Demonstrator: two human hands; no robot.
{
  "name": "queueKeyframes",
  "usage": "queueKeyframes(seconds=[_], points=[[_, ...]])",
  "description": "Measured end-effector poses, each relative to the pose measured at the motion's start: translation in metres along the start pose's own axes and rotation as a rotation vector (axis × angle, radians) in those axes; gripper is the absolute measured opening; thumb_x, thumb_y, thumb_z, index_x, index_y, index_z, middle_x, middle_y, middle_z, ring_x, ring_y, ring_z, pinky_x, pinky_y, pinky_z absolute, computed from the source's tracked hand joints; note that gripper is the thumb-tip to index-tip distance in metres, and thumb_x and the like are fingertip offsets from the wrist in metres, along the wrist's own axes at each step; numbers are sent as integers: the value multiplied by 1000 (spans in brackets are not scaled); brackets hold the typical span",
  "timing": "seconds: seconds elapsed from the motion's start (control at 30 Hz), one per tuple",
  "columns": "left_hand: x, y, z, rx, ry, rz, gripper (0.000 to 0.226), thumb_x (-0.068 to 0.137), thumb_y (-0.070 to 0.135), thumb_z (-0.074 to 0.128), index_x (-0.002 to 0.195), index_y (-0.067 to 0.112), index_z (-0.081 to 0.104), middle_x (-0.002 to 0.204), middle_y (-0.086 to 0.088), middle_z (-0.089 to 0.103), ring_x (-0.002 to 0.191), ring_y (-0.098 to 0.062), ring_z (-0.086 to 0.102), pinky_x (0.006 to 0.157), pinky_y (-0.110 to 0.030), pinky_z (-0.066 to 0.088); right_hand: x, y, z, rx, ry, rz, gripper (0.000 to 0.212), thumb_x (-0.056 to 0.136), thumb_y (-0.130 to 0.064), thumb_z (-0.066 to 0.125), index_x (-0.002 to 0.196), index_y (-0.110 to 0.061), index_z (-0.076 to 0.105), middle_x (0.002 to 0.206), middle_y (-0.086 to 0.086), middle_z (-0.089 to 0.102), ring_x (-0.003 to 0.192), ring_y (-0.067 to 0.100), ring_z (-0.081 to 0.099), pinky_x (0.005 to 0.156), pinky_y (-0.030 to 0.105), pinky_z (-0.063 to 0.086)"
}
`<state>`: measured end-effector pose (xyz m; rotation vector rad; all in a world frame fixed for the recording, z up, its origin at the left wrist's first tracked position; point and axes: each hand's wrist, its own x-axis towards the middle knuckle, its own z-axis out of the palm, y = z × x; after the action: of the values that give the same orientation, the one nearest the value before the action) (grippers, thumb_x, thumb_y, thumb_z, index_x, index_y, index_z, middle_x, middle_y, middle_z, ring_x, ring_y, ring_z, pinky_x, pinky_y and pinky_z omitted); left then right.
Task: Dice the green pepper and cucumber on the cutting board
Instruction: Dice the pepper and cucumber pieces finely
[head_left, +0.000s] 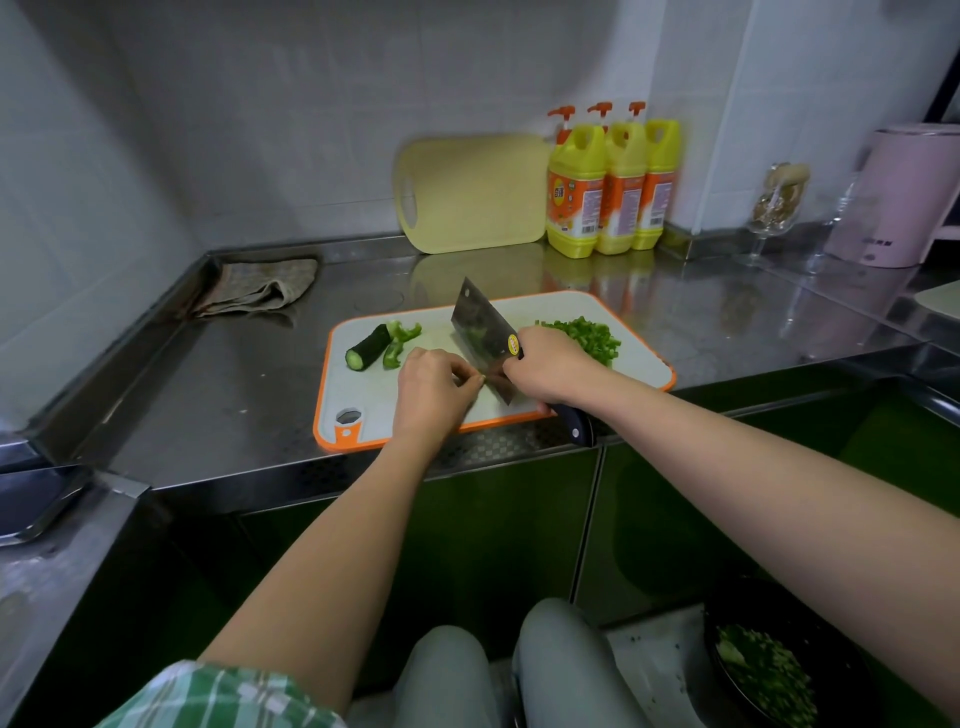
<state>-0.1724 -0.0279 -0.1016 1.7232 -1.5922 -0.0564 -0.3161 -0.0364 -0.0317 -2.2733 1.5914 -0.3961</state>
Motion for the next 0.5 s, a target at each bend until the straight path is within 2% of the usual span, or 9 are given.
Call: queueKeyframes(seconds=[0.07, 0.17, 0.33, 0.5], points=[[0, 1, 0, 5, 5, 6, 9, 82, 23, 74, 80, 16, 78, 79, 1, 73, 86, -22, 62, 80, -40, 53, 1, -2, 1, -27, 1, 8, 24, 90, -12, 46, 67, -14, 39, 56, 6, 48, 68, 32, 57, 58, 28, 46], [-1, 1, -1, 9, 8, 13, 9, 82, 23, 74, 80, 15, 78, 79, 0, 74, 87, -23, 61, 83, -38, 50, 1, -5, 1, -44, -7, 13, 25, 92, -13, 46, 68, -13, 38, 59, 6, 47, 71, 31, 56, 54, 22, 39], [-1, 0, -1, 2, -2, 13, 8, 81, 21, 74, 79, 15, 78, 78, 0, 73, 85, -23, 62, 79, -40, 53, 1, -12, -5, -32, -70, 40, 22, 93, -9, 44, 72, -7, 44, 54, 10, 54, 40, 19, 54, 40, 23, 37], [-1, 0, 0, -1, 0, 16, 7, 81, 21, 74, 79, 16, 78, 78, 0, 73, 84, -23, 62, 76, -40, 54, 7, -18, -9, -5, -113, 59, 23, 93, -4, 41, 71, -4, 41, 56, 13, 52, 29, 15, 49, 34, 17, 36]])
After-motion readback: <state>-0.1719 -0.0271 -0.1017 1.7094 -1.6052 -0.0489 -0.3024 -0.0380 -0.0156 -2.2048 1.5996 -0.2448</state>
